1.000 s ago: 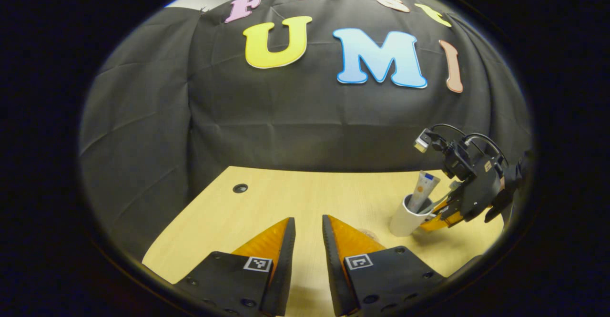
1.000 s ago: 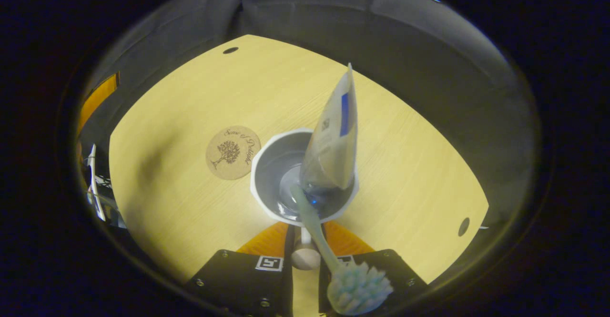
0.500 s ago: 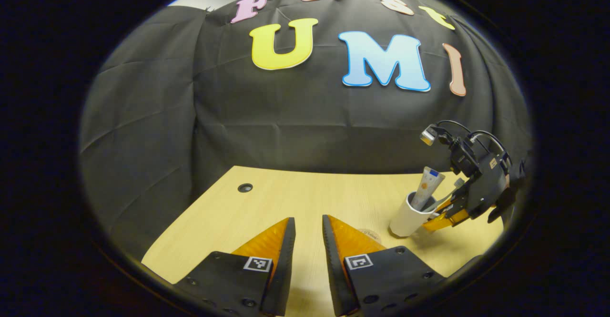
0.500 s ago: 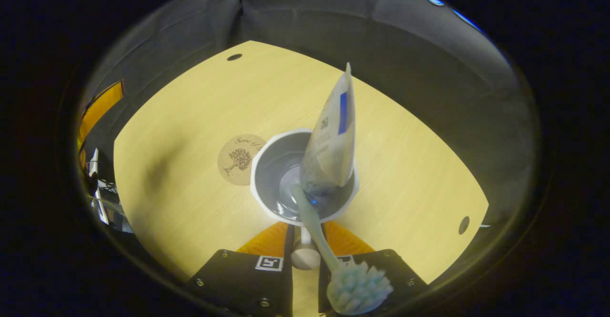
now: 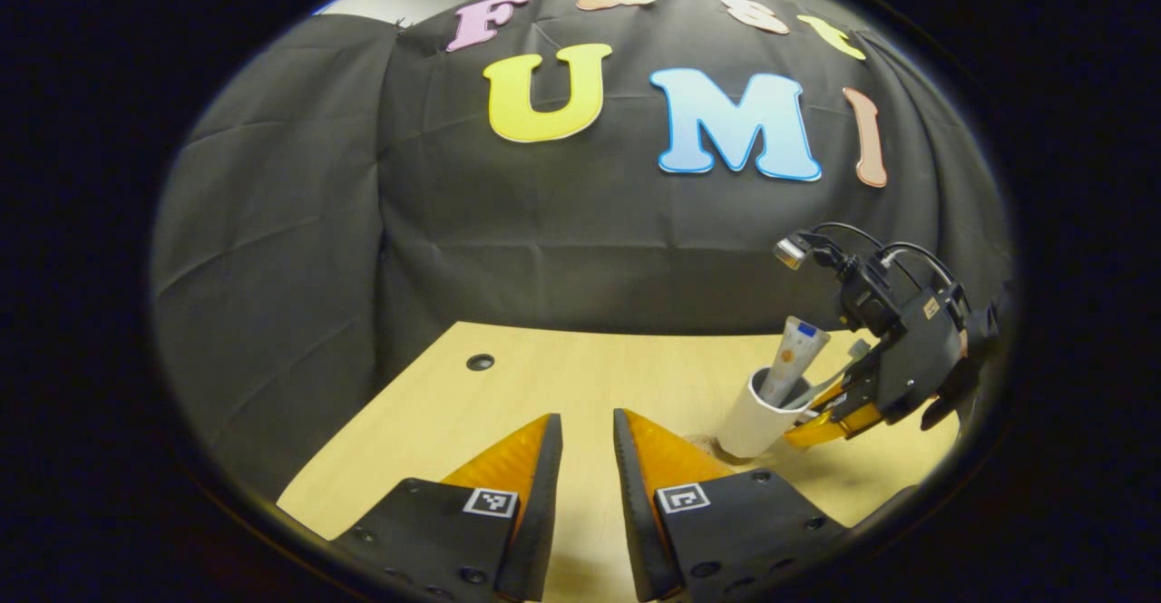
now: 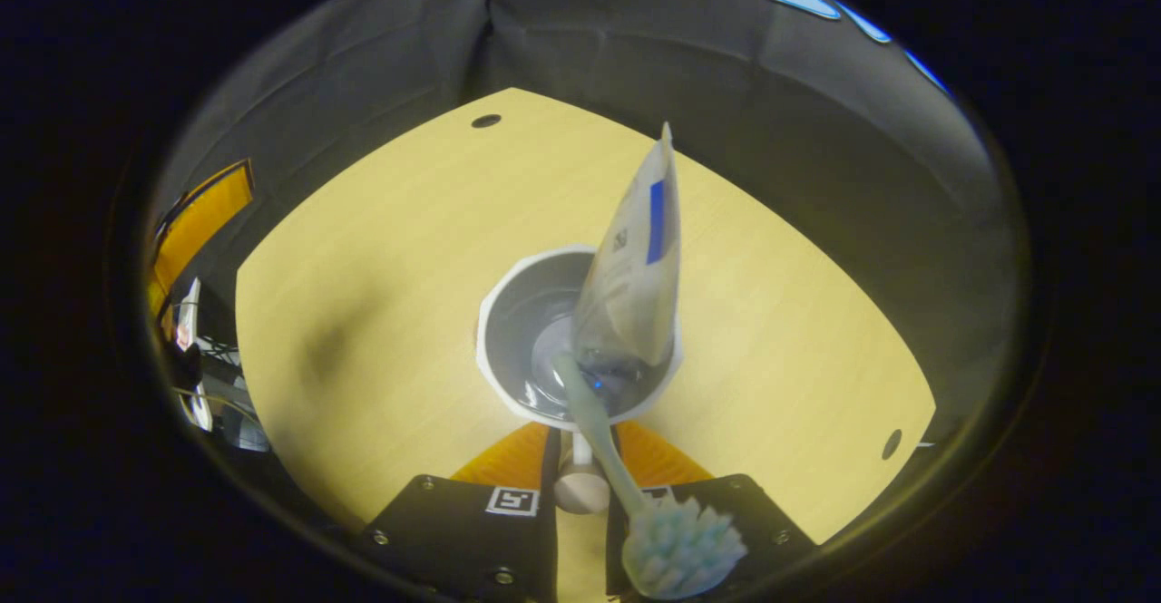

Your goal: Put the toothbrush and toothpaste on the desktop into the cup, then pick up the cup and place it on the coaster on the desktop.

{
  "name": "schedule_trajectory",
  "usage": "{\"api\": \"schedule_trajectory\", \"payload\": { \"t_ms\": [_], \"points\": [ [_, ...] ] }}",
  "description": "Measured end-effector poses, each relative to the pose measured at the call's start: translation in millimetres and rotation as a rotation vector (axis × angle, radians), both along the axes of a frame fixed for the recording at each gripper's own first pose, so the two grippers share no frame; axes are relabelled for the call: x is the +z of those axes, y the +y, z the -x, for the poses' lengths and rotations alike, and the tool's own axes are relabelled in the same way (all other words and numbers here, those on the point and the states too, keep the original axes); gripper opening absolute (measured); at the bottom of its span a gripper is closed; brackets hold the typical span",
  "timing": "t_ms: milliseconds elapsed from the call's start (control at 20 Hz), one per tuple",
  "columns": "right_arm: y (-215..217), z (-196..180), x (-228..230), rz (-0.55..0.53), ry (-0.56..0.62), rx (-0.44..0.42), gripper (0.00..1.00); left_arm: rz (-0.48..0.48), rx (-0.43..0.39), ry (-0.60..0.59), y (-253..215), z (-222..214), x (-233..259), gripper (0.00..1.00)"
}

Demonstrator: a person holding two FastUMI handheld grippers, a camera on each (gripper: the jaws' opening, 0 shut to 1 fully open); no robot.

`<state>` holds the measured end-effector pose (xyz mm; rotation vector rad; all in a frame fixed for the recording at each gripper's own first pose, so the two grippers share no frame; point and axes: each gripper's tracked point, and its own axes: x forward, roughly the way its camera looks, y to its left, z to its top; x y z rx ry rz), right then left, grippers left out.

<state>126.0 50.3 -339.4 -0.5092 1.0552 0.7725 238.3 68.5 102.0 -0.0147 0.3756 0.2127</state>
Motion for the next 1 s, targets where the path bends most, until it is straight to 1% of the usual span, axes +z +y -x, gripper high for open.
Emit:
{"api": "schedule_trajectory", "payload": {
  "t_ms": [300,450,750,900,1000],
  "points": [
    [28,5,-12,-0.005,0.011,0.003,0.19,0.002,0.018,-0.004,15,15,6,0.42],
    [21,3,-8,0.018,0.001,0.008,0.19,-0.002,0.025,-0.003,25,28,6,0.41],
    [17,5,-5,0.078,0.005,-0.027,0.19,0.000,0.032,-0.007,36,41,9,0.42],
    [17,6,-7,0.072,0.014,-0.041,0.20,0.009,0.023,-0.006,35,42,8,0.41],
    [15,4,-4,0.063,0.004,-0.040,0.24,0.009,0.011,-0.004,32,40,8,0.41]
  ]
}}
